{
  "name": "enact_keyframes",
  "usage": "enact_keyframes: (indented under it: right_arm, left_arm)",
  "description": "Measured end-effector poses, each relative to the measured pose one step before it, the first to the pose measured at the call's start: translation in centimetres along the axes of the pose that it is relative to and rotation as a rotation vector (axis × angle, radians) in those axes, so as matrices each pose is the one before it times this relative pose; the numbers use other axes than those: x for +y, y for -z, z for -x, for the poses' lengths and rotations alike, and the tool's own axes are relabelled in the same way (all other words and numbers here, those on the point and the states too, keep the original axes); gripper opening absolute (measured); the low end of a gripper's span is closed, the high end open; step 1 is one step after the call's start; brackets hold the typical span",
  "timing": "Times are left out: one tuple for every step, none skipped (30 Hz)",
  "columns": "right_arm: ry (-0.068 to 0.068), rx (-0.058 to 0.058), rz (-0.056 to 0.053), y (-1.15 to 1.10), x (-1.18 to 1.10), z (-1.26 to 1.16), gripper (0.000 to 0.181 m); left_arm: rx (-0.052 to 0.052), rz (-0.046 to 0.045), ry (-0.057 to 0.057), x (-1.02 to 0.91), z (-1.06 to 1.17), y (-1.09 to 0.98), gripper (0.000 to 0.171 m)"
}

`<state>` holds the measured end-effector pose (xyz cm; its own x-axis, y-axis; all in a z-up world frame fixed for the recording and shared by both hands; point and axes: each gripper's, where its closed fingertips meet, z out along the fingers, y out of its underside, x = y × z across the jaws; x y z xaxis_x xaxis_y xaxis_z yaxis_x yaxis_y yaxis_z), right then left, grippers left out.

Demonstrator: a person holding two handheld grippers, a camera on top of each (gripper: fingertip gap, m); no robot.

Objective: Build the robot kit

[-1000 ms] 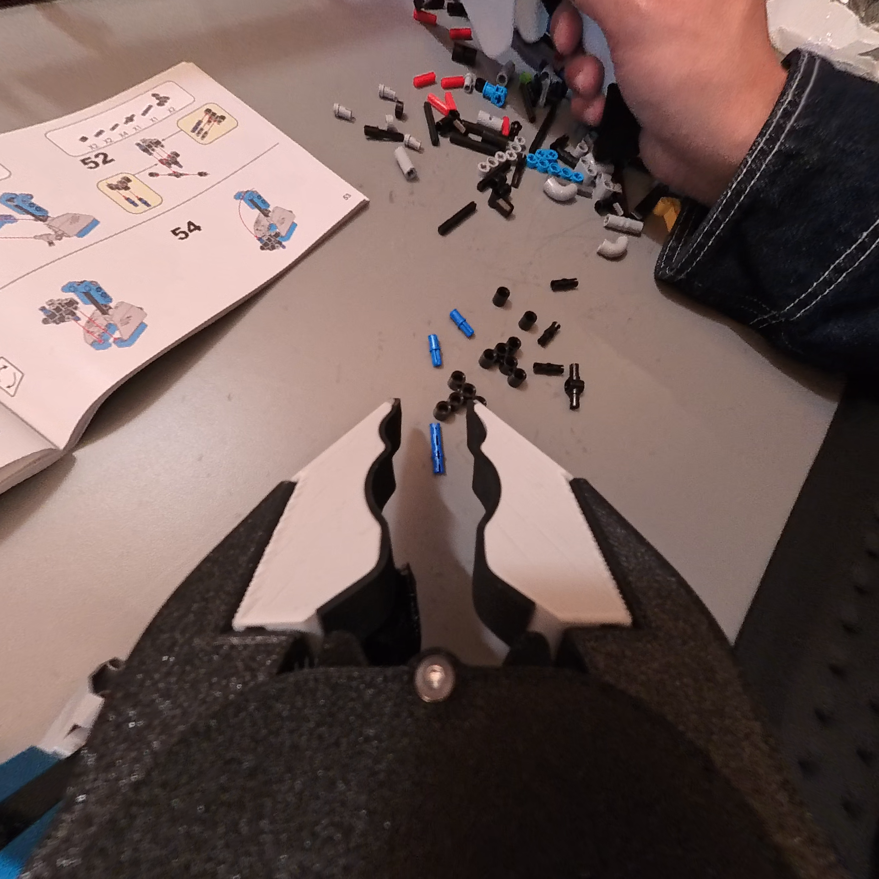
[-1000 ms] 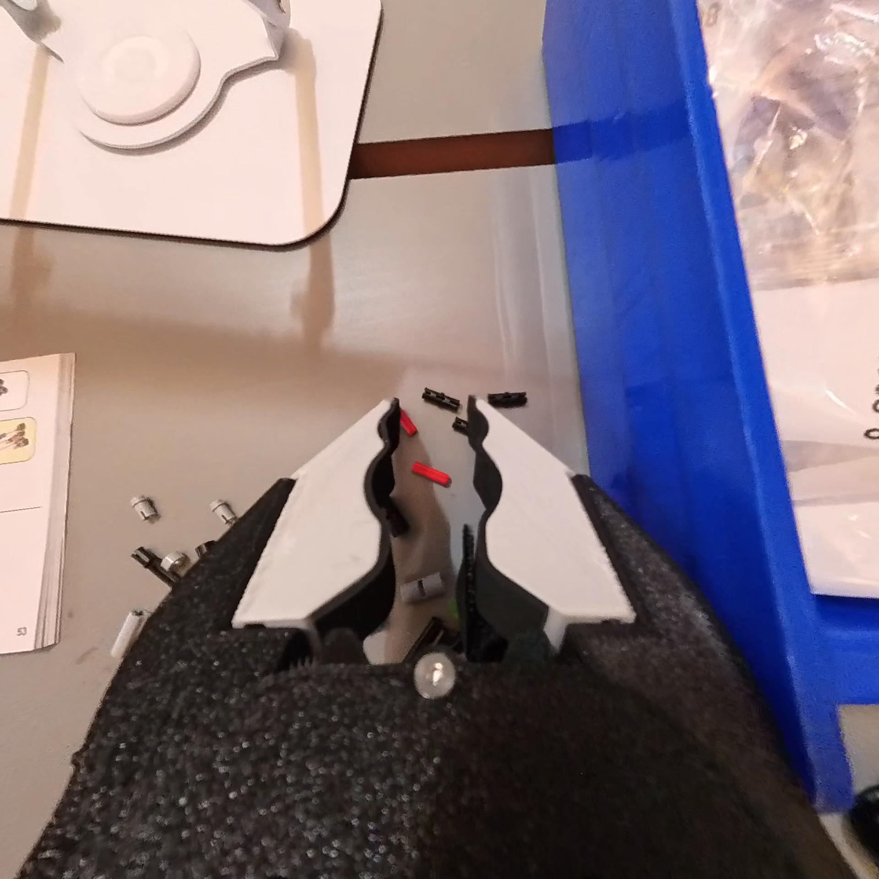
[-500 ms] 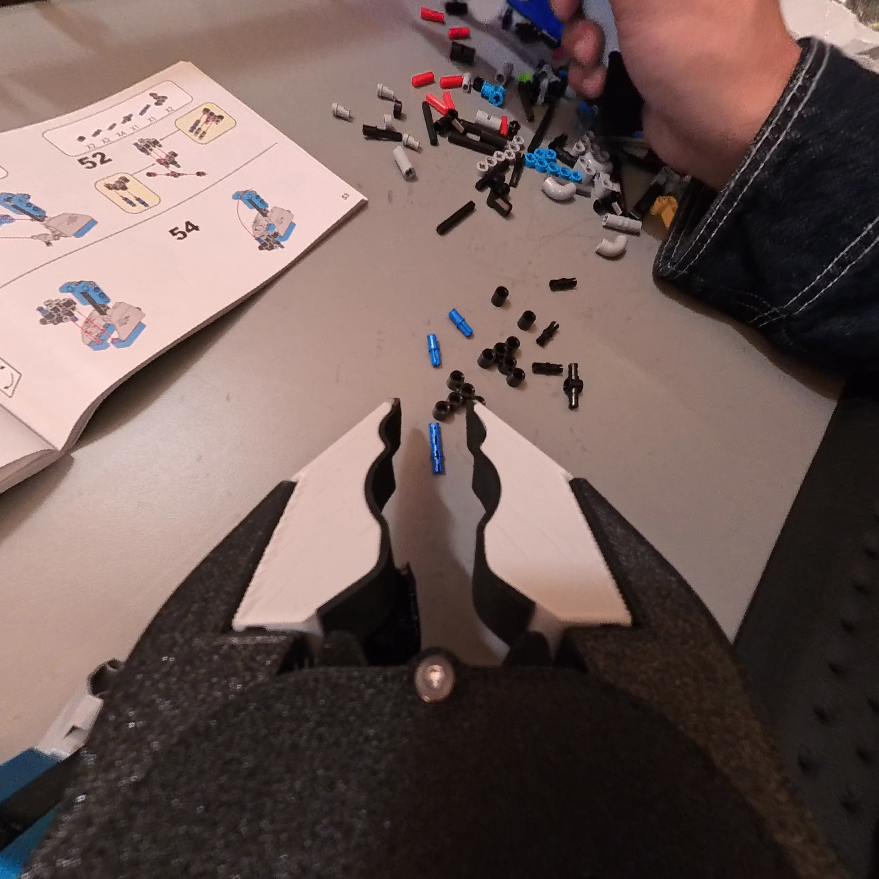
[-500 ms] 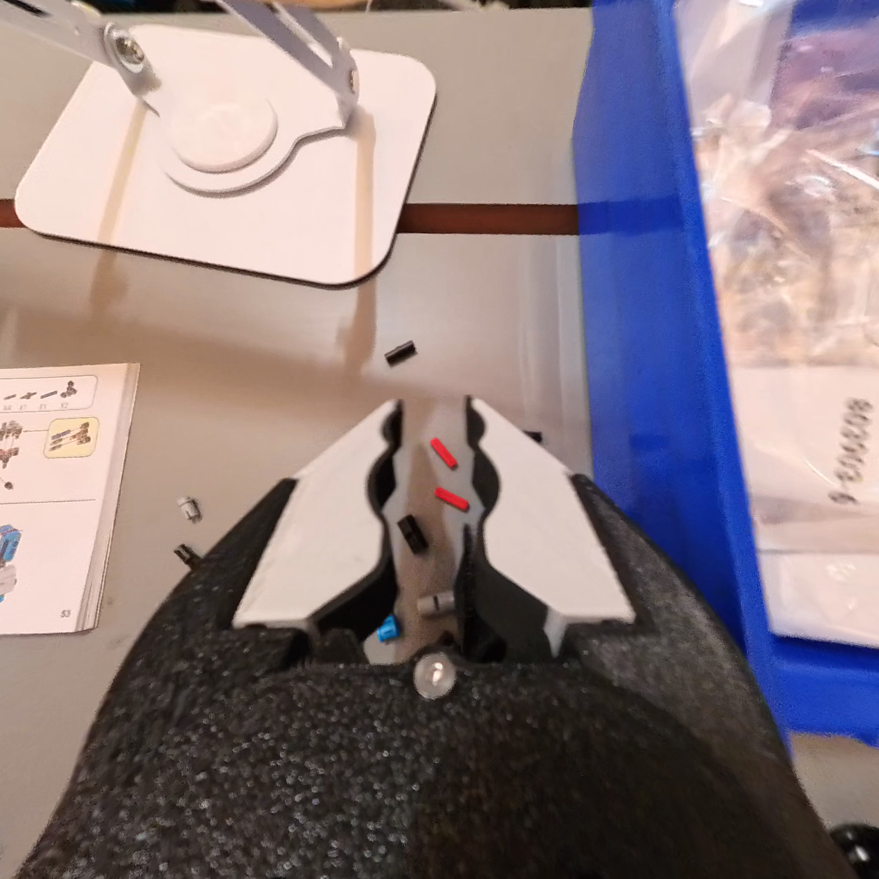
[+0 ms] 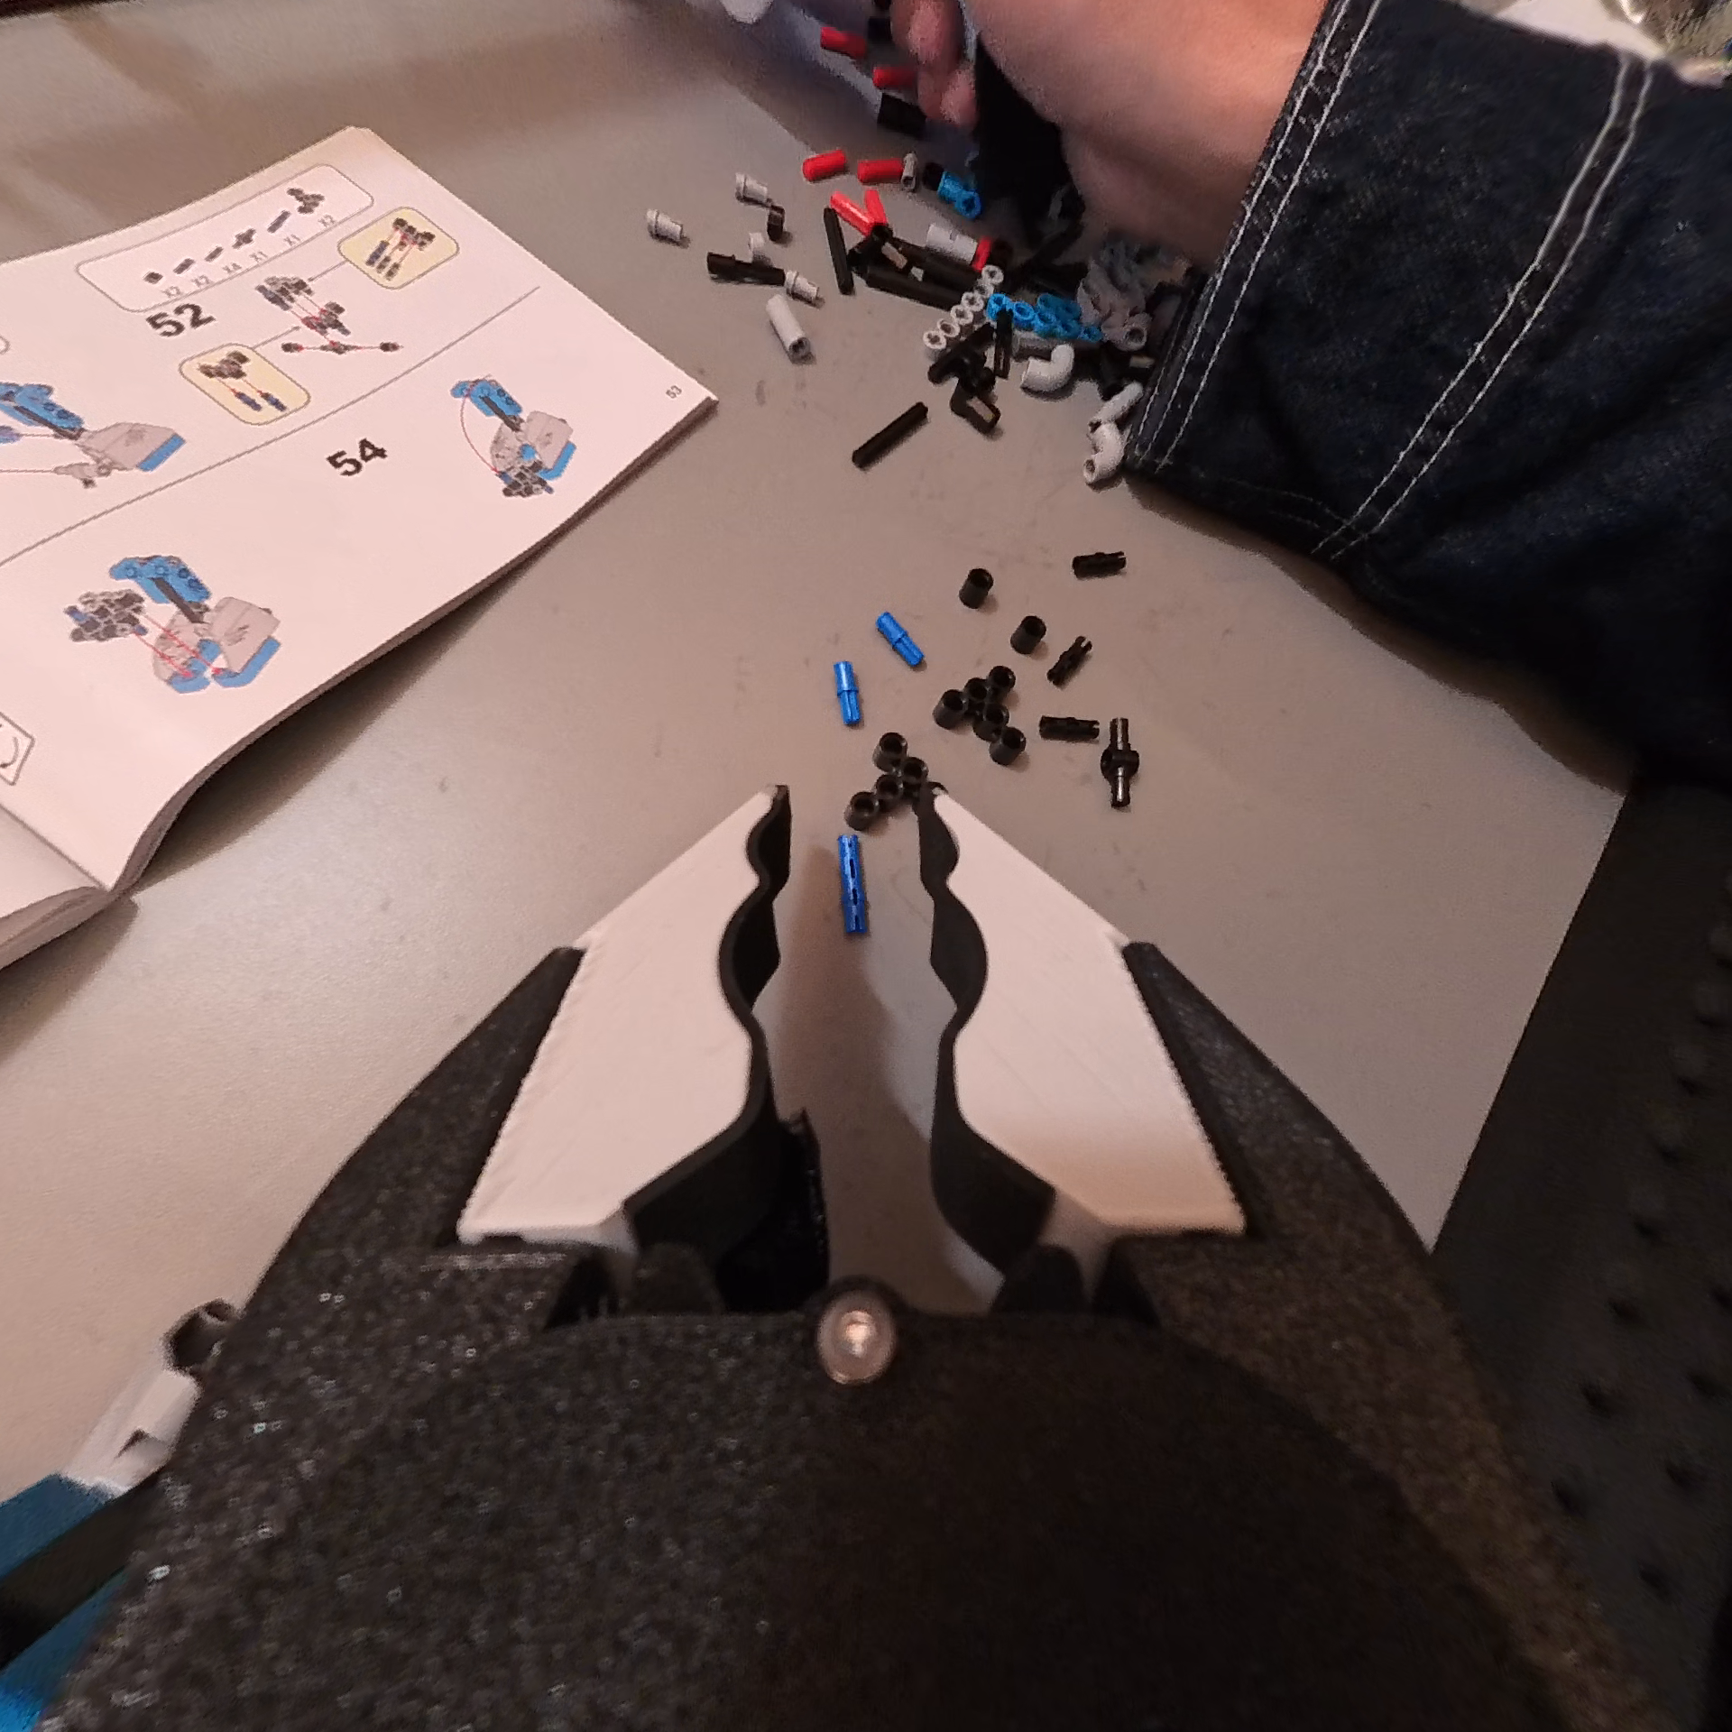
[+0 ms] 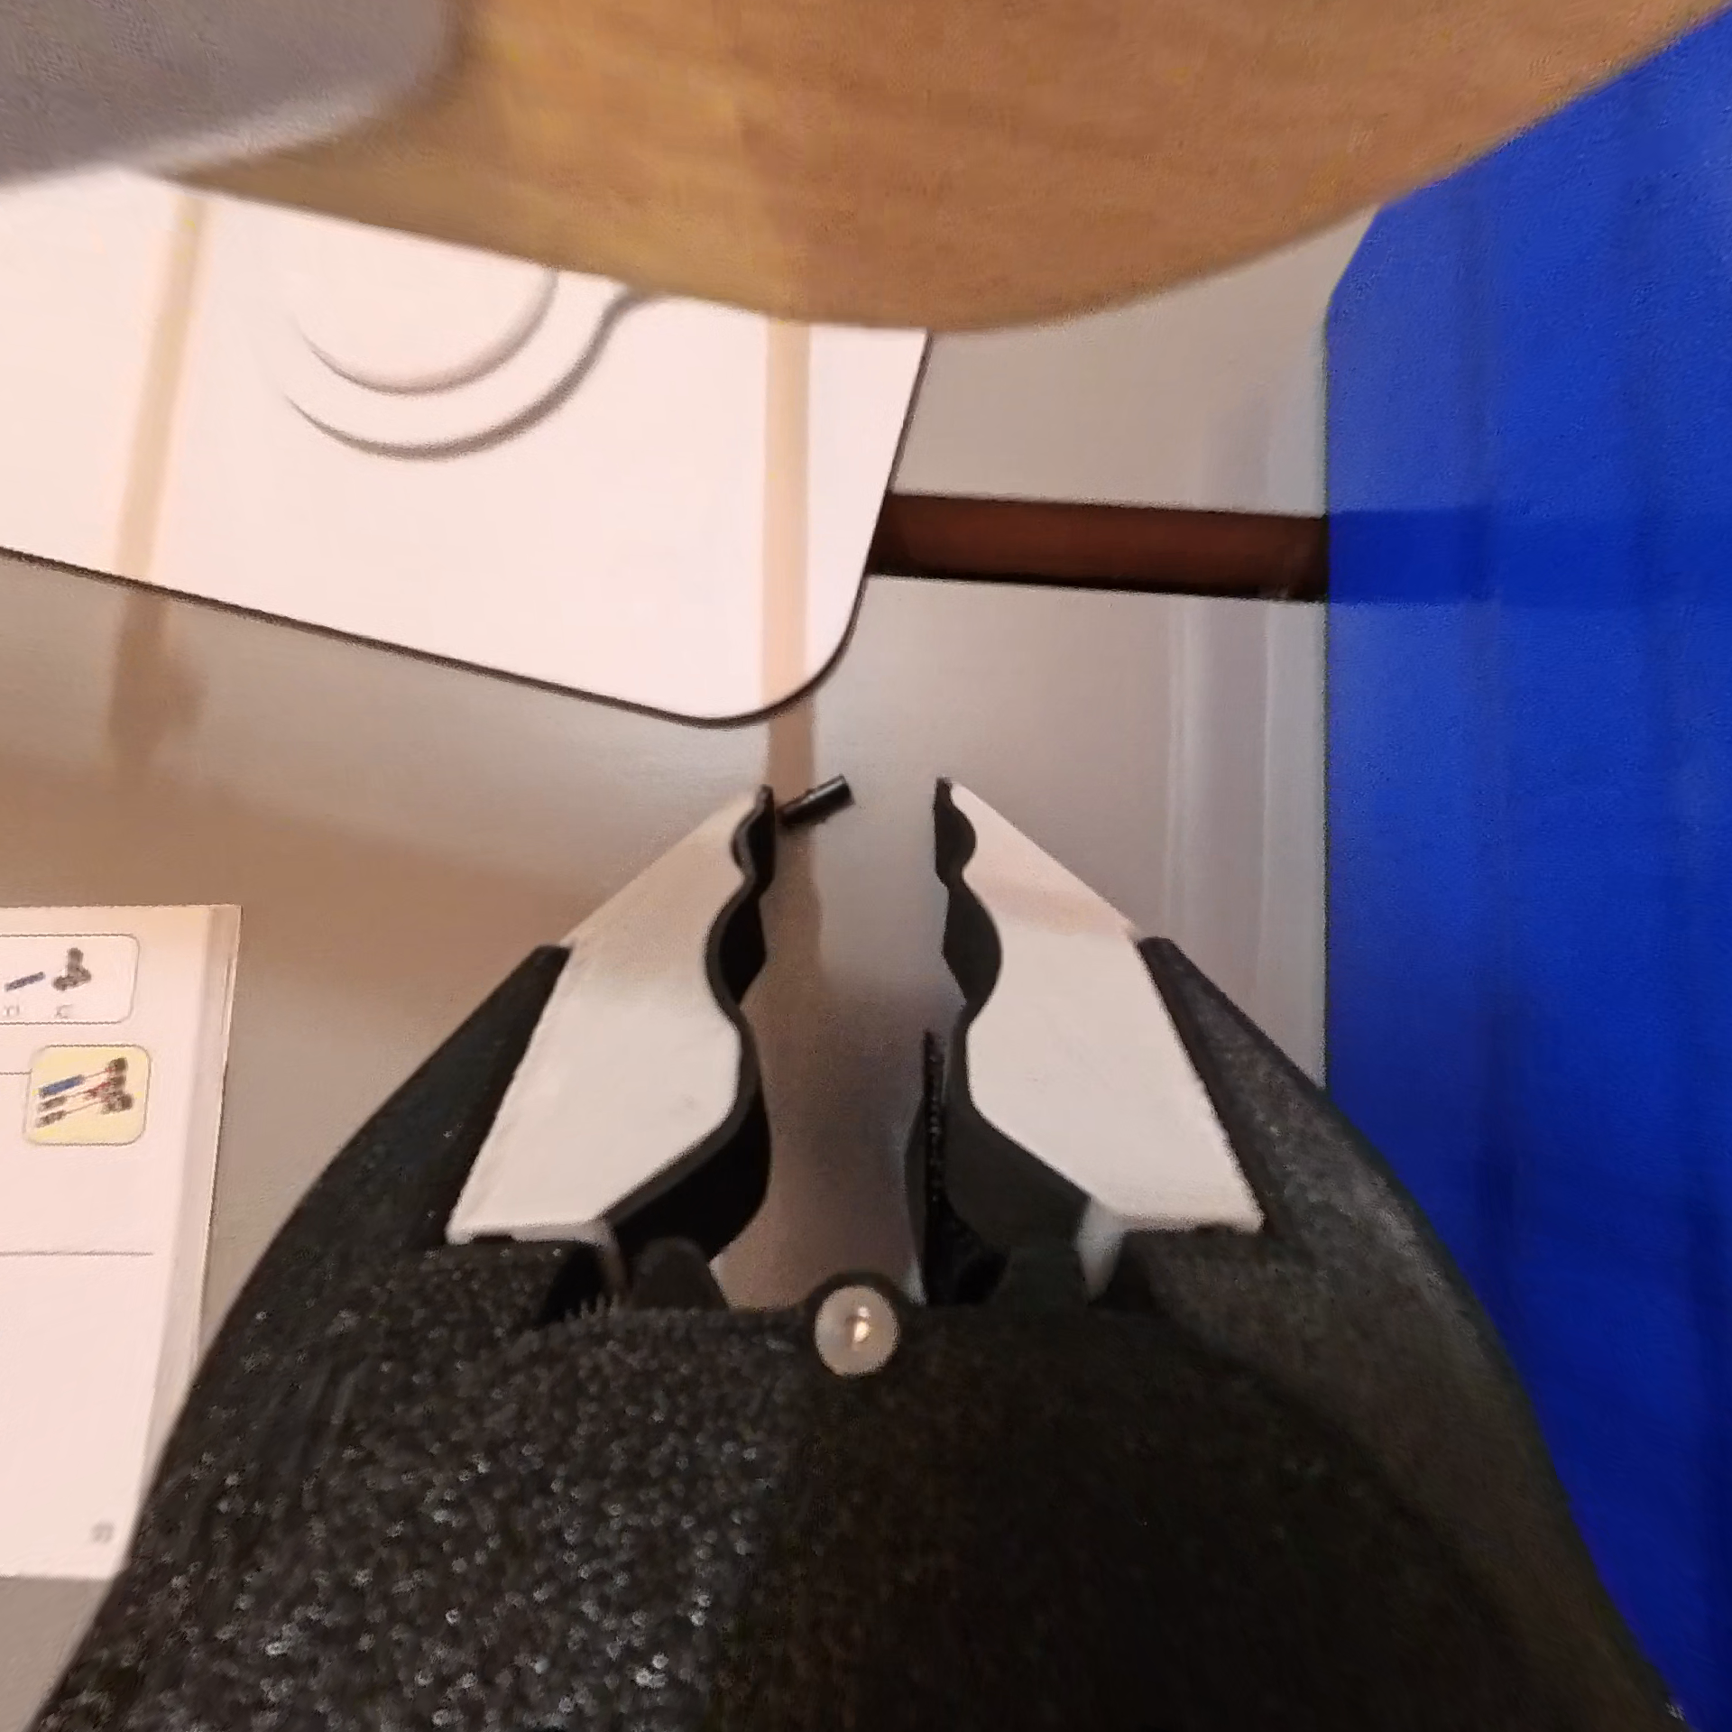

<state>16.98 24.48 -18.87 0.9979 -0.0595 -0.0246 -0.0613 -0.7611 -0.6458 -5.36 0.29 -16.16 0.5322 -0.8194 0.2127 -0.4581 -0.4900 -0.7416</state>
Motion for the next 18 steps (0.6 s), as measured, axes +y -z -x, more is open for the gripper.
enact_keyframes:
  right_arm:
    - [0.0157, -0.0139, -0.0193, 0.018, -0.131, 0.315, 0.021]
    - [0.0170, -0.0049, 0.0065, -0.093, 0.201, 0.245, 0.011]
    - [0.0233, 0.0068, -0.0023, 0.037, 0.050, 0.089, 0.004]
    - [0.0258, 0.0152, -0.0049, 0.014, -0.054, -0.003, 0.004]
    - [0.0199, 0.0130, 0.0028, 0.051, 0.009, -0.023, 0.004]
    - [0.0075, 0.0046, 0.0047, 0.061, 0.052, 0.061, 0.004]
    - [0.0043, -0.0112, 0.0043, 0.107, 0.059, 0.264, 0.004]
    - [-0.0012, -0.0029, 0.0030, 0.233, 0.069, 0.104, 0.004]
    - [0.0015, -0.0067, -0.0054, 0.353, -0.057, 0.164, 0.004]
    - [0.0043, -0.0024, -0.0090, 0.393, -0.126, 0.095, 0.004]
    - [0.0035, 0.0043, -0.0059, 0.435, -0.093, -0.014, 0.004]
    - [0.0018, -0.0150, -0.0098, 0.531, -0.164, 0.262, 0.004]
    - [0.0009, -0.0322, -0.0070, 0.668, -0.128, 0.568, 0.004]
    - [0.0015, -0.0283, -0.0063, 0.829, -0.141, 0.585, 0.004]
    - [0.0093, -0.0391, -0.0089, 0.995, -0.114, 0.873, 0.004]
    - [0.0166, -0.0467, -0.0053, 1.145, 0.004, 1.137, 0.004]
    - [0.0205, -0.0315, 0.0009, 1.286, 0.189, 1.042, 0.004]
    - [0.0319, -0.0519, 0.0022, 1.425, 0.363, 1.466, 0.004]
  left_arm:
    - [-0.0001, -0.00116, 0.0014, -0.020, 0.021, 0.014, 0.027]
    - [0.0011, 0.00023, 0.0029, 0.003, 0.019, -0.012, 0.027]
    - [0.0026, 0.00102, 0.0021, 0.017, -0.011, -0.024, 0.027]
    - [0.0012, 0.00011, -0.0007, -0.003, -0.031, -0.011, 0.027]
    - [-0.0014, 0.00098, -0.0028, 0.015, -0.015, -0.010, 0.027]
    - [-0.0020, 0.00106, -0.0020, 0.023, 0.017, -0.007, 0.027]
    - [-0.0003, 0.00034, 0.0005, 0.002, 0.019, -0.010, 0.027]
    - [0.0006, -0.00004, 0.0020, 0.001, 0.014, -0.001, 0.027]
    - [-0.0002, -0.00077, 0.0018, -0.012, 0.031, 0.007, 0.027]
    - [-0.0008, -0.00119, 0.0014, -0.008, 0.025, 0.010, 0.027]
    - [0.0004, -0.00014, 0.0004, -0.014, -0.002, 0.002, 0.027]
    - [0.0005, 0.00035, -0.0010, 0.001, -0.018, -0.009, 0.027]
    - [-0.0011, 0.00082, -0.0017, 0.025, -0.006, -0.006, 0.027]
    - [-0.0014, 0.00037, -0.0009, 0.001, 0.021, -0.005, 0.027]
    - [-0.0005, -0.00070, 0.0010, -0.011, 0.027, 0.003, 0.027]
    - [-0.0007, -0.00175, 0.0026, -0.024, 0.041, 0.021, 0.027]
    - [-0.0015, -0.00181, 0.0028, -0.025, 0.065, 0.024, 0.027]
    - [-0.0025, -0.00162, 0.0024, -0.022, 0.067, 0.022, 0.027]
